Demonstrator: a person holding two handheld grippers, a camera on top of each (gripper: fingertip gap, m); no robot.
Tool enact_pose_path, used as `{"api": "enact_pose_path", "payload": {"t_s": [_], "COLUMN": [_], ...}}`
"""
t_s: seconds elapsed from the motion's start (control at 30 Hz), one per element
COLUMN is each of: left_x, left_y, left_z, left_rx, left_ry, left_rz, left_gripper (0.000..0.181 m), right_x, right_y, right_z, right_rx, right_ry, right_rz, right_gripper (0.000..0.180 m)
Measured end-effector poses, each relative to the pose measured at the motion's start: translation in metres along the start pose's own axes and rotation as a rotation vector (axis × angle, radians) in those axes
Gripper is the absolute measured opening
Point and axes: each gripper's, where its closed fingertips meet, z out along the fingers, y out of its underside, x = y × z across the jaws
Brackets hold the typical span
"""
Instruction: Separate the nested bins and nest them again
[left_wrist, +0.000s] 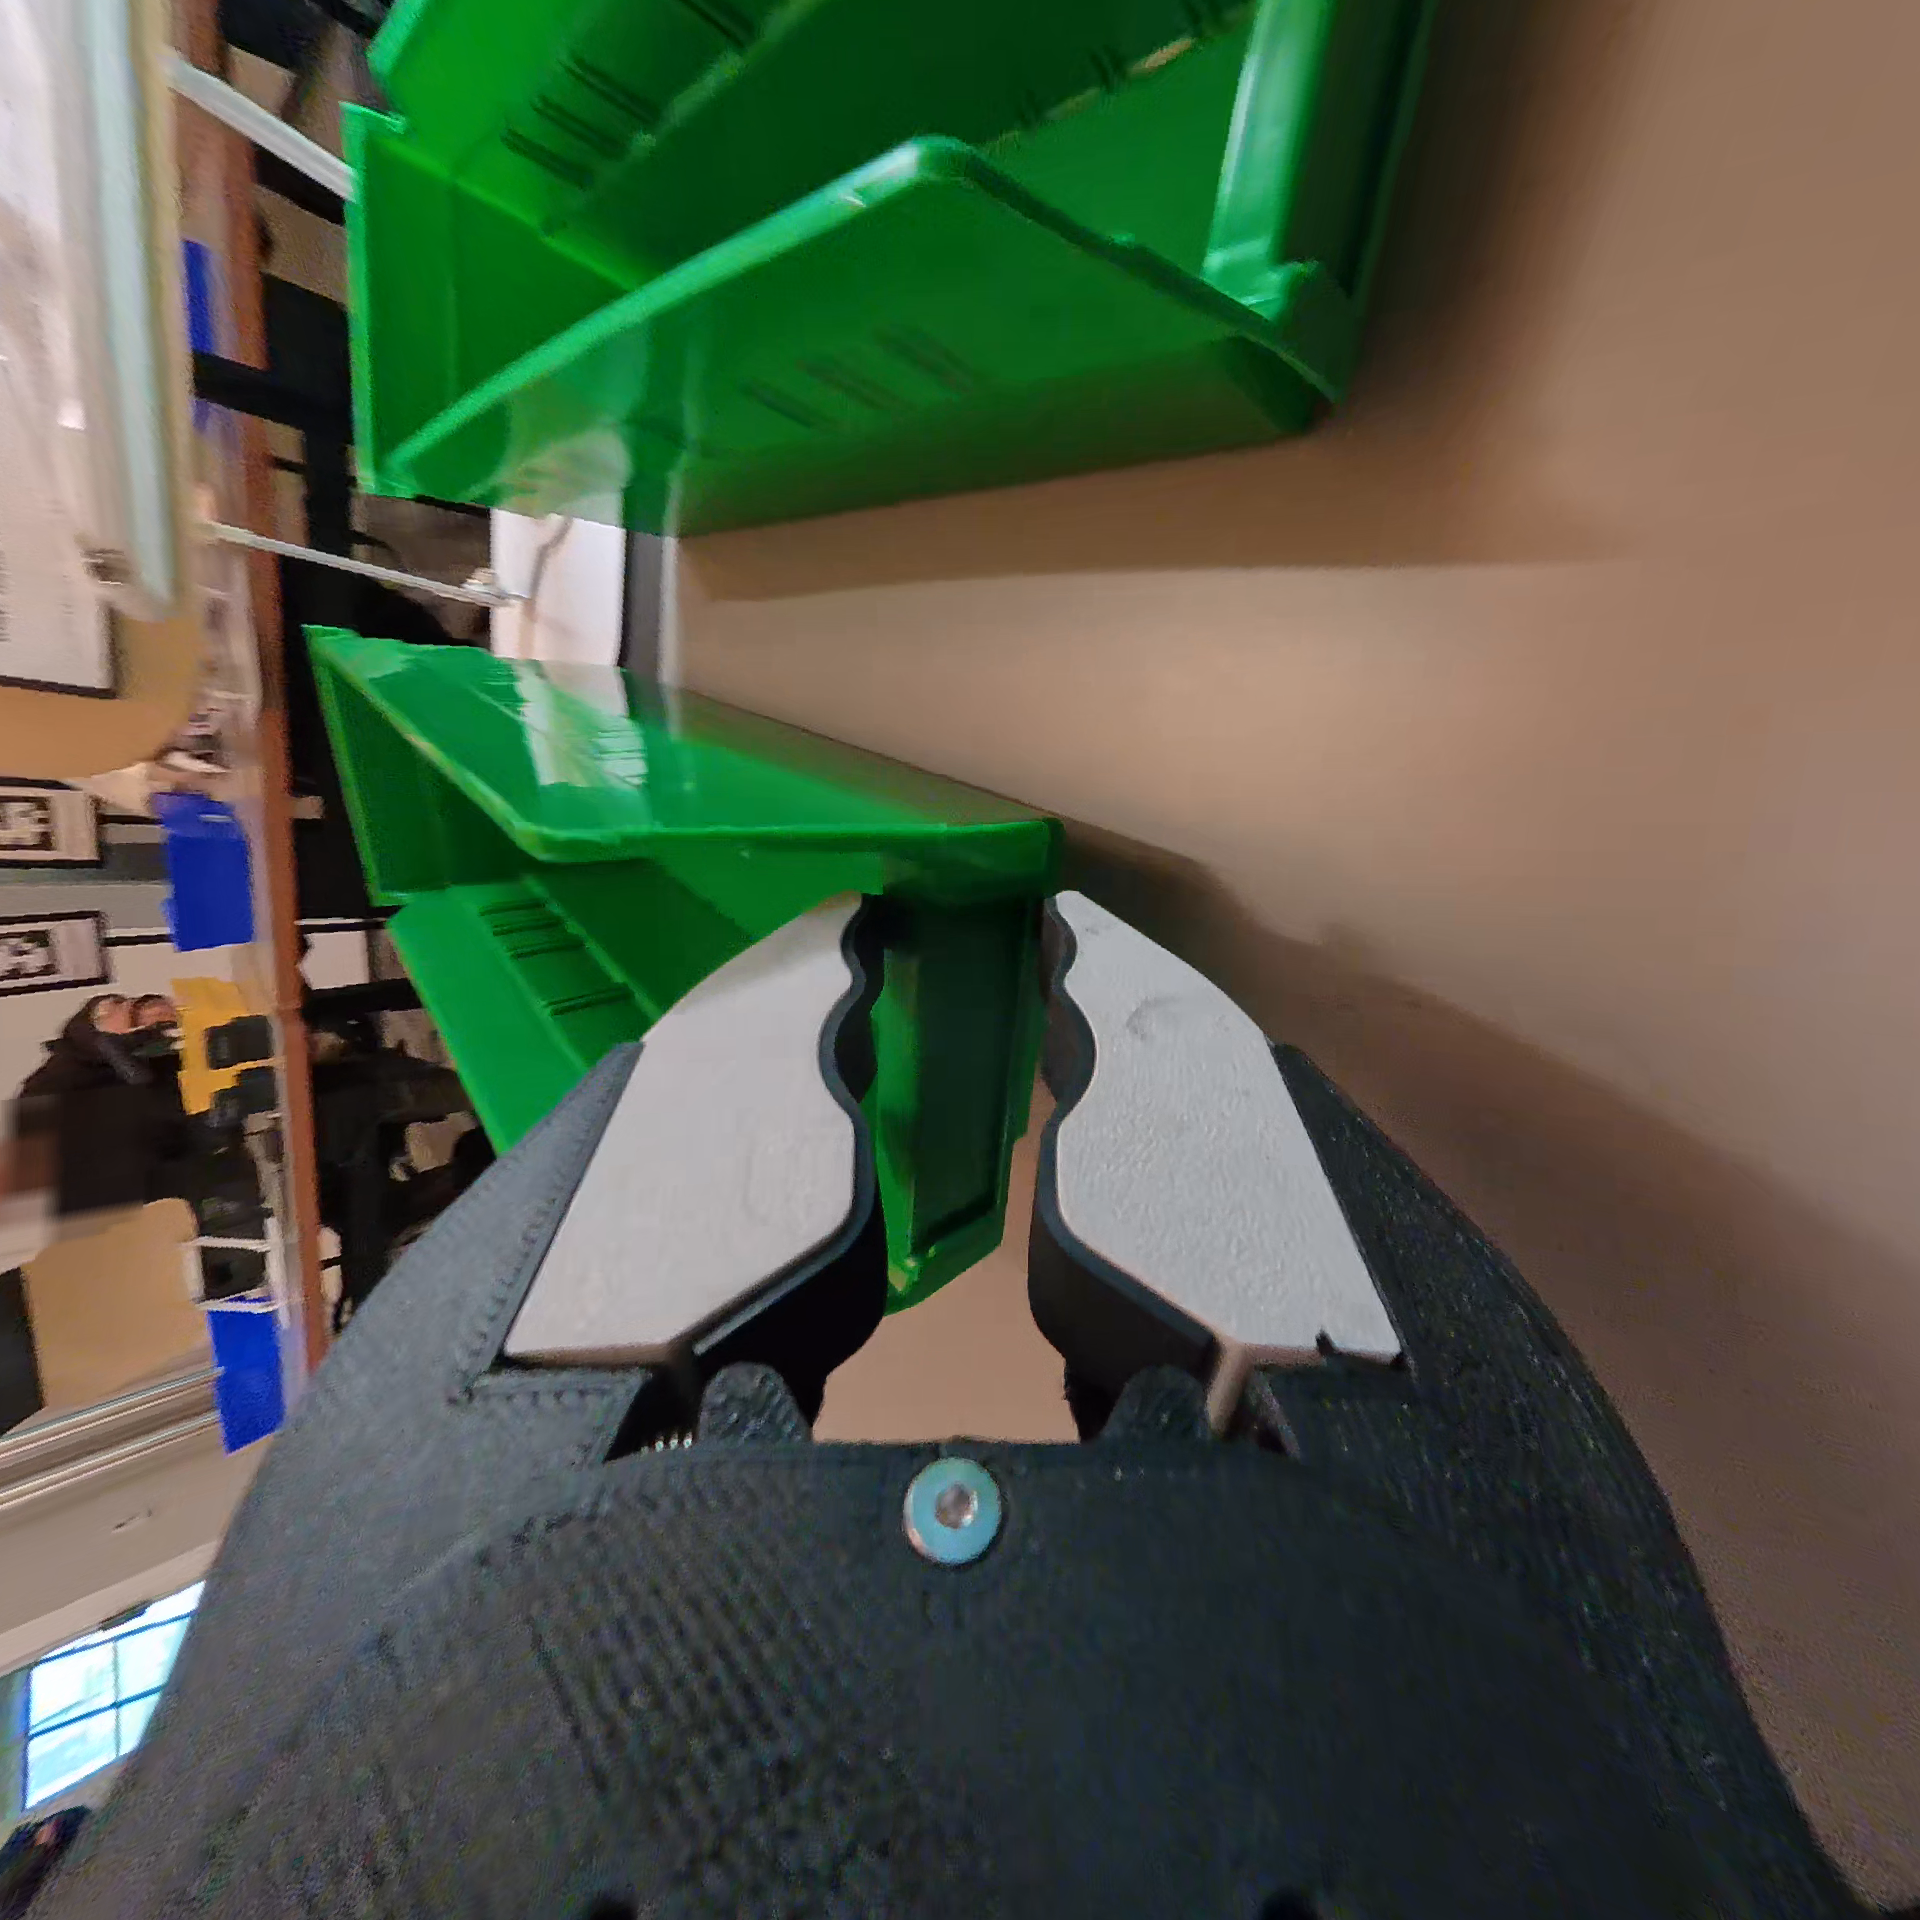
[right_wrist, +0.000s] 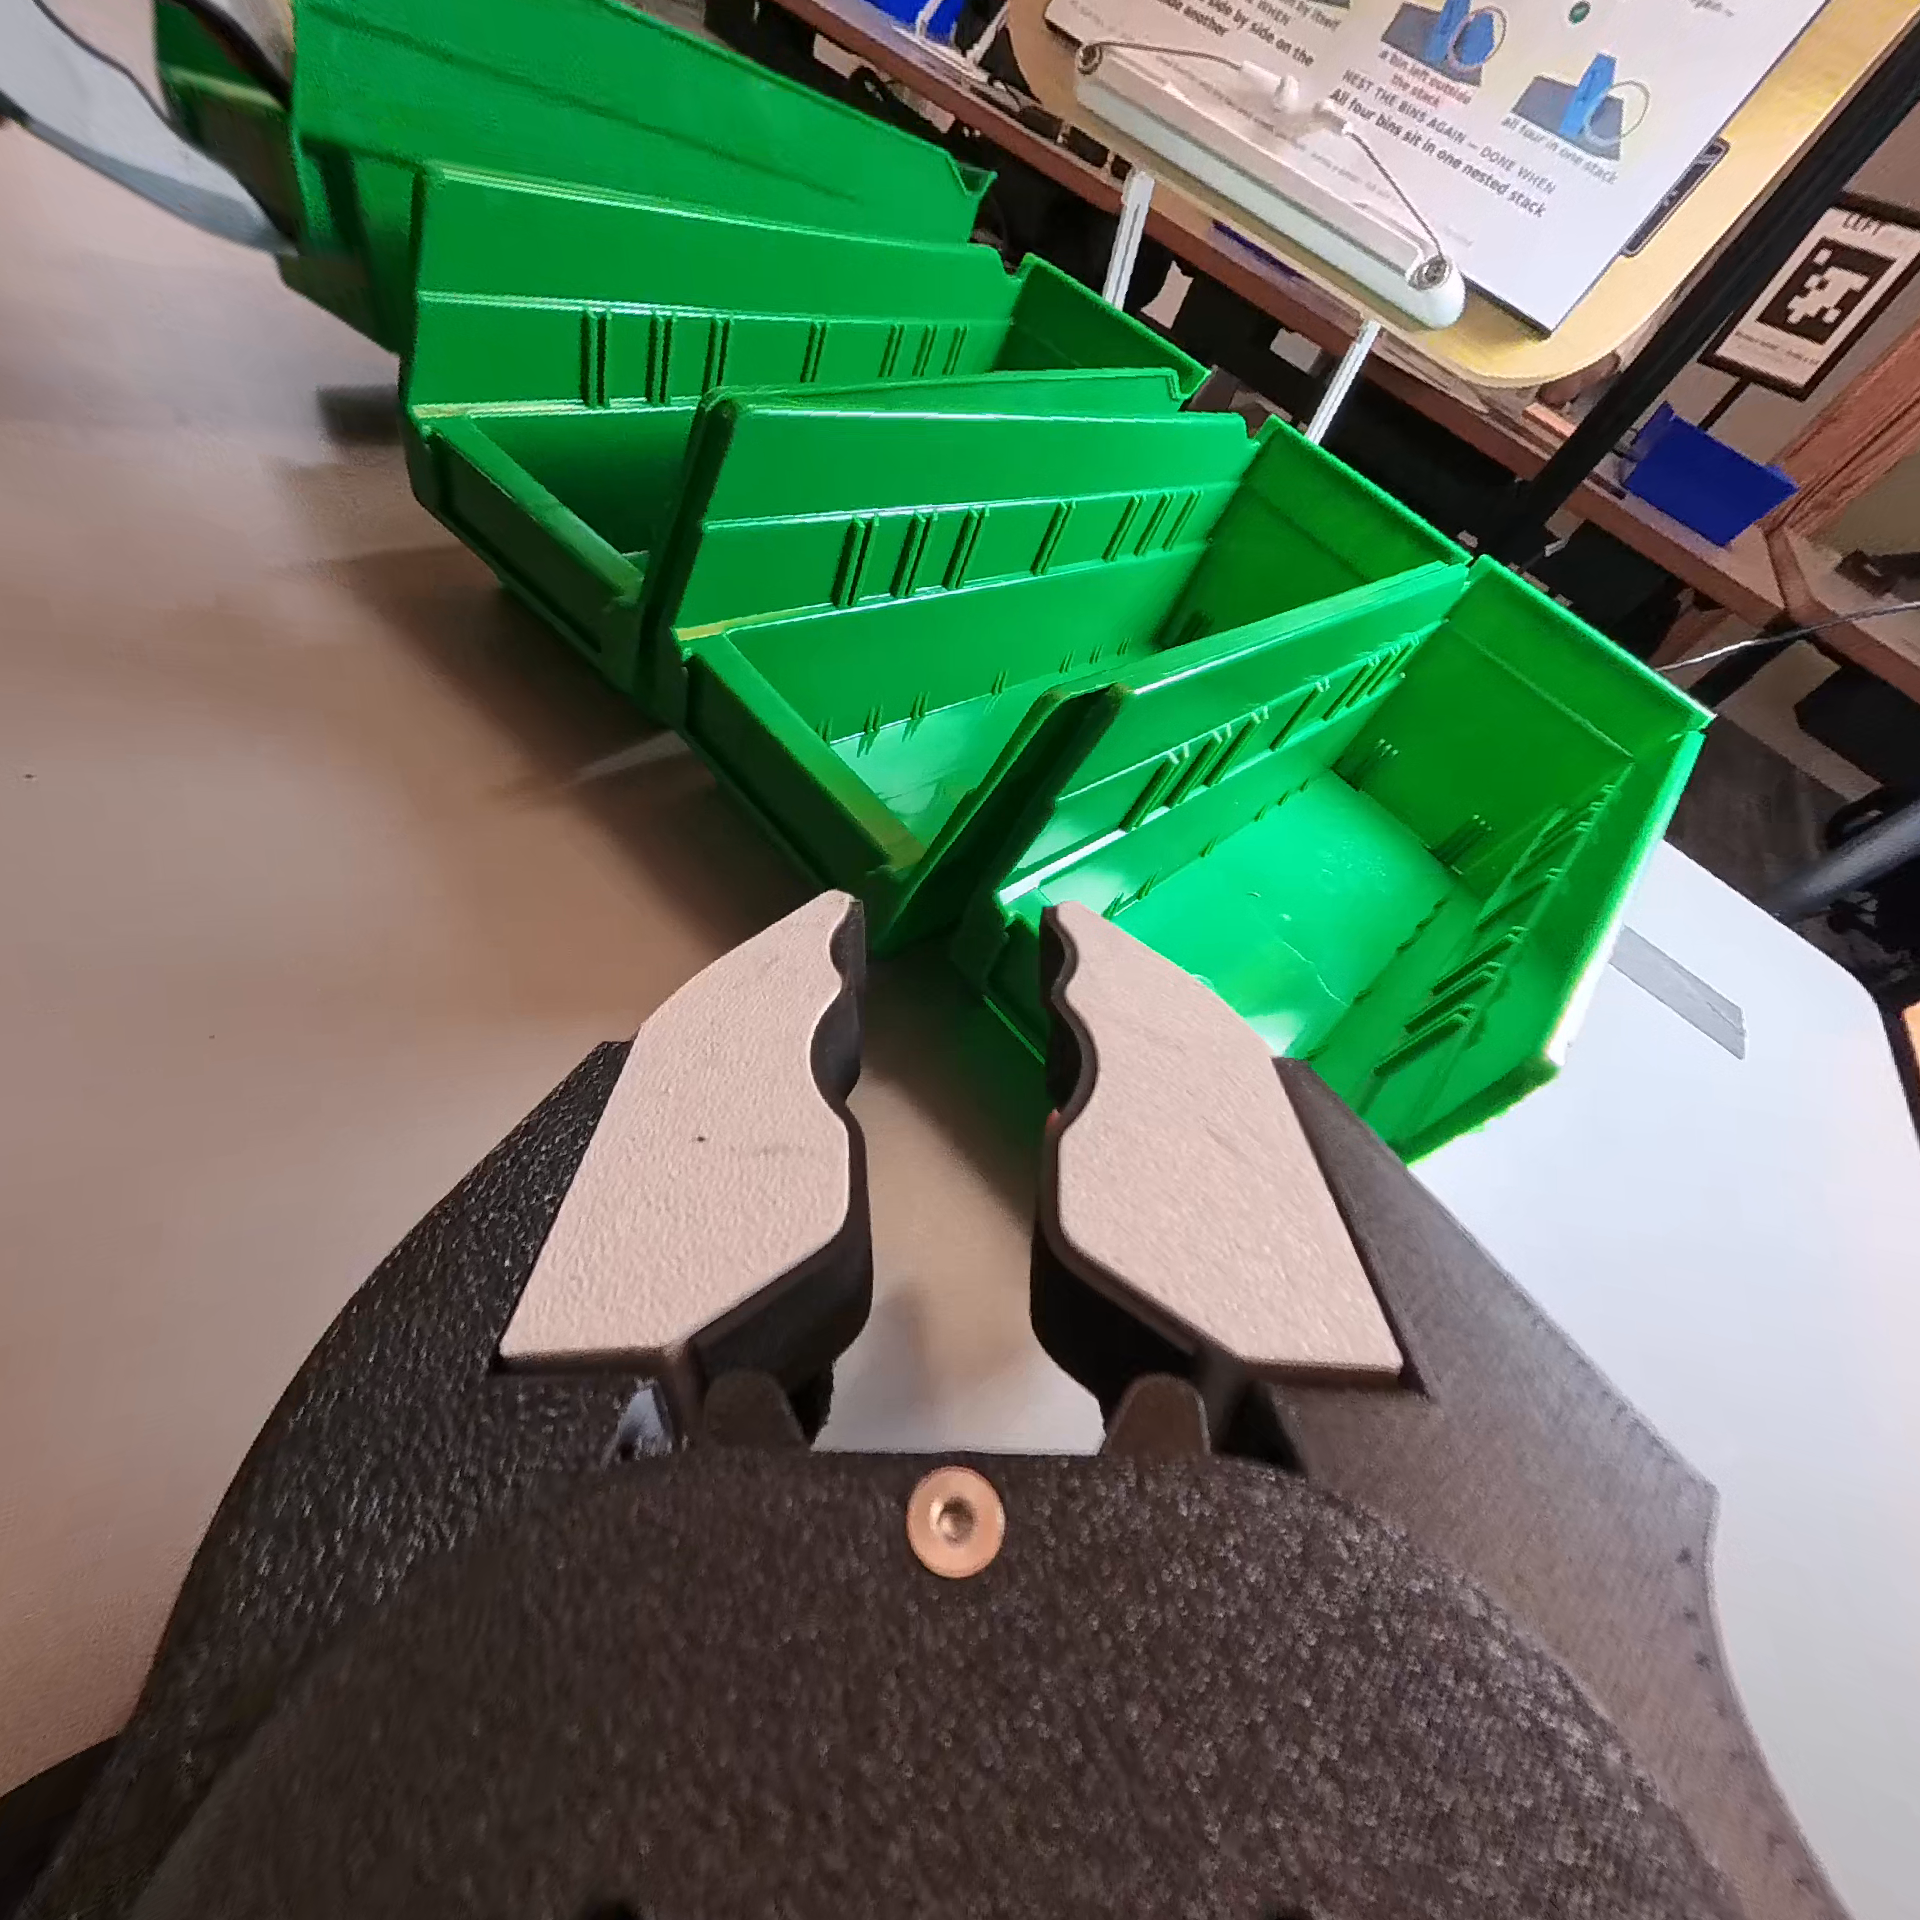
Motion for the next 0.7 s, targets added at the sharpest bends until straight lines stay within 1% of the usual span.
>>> {"api": "enact_pose_path", "payload": {"t_s": [0.07, 0.2, 0.3, 0.33, 0.4, 0.47, 0.53, 0.63, 0.7], "left_x": [0.014, 0.017, 0.016, 0.015, 0.013, 0.014, 0.016, 0.02, 0.022], "left_y": [0.006, 0.006, 0.005, 0.006, 0.013, 0.019, 0.022, 0.027, 0.03], "left_z": [0.008, 0.021, 0.023, 0.024, 0.027, 0.029, 0.032, 0.036, 0.039], "left_rx": [-0.046, -0.051, -0.07, -0.084, -0.132, -0.167, -0.183, -0.215, -0.22], "left_ry": [0.087, 0.082, 0.107, 0.115, 0.11, 0.13, 0.15, 0.175, 0.176], "left_rz": [-0.005, 0.03, 0.014, 0.008, 0.015, 0.022, 0.02, 0.028, 0.037], "left_gripper": [0.027, 0.028, 0.028, 0.029, 0.038, 0.046, 0.047, 0.046, 0.039], "right_x": [-0.001, -0.005, -0.009, -0.014, -0.03, -0.05, -0.068, -0.088, -0.095], "right_y": [0.001, 0.0, -0.001, -0.003, -0.013, -0.027, -0.047, -0.071, -0.081], "right_z": [0.001, 0.001, -0.001, -0.002, -0.005, -0.009, -0.013, -0.012, -0.009], "right_rx": [-0.002, 0.001, 0.003, 0.007, 0.022, 0.018, 0.032, 0.046, 0.052], "right_ry": [-0.009, -0.024, -0.037, -0.058, -0.15, -0.241, -0.278, -0.305, -0.325], "right_rz": [0.0, -0.011, -0.023, -0.022, 0.006, 0.028, 0.008, 0.035, 0.09], "right_gripper": [0.032, 0.031, 0.031, 0.032, 0.032, 0.038, 0.044, 0.055, 0.06]}}
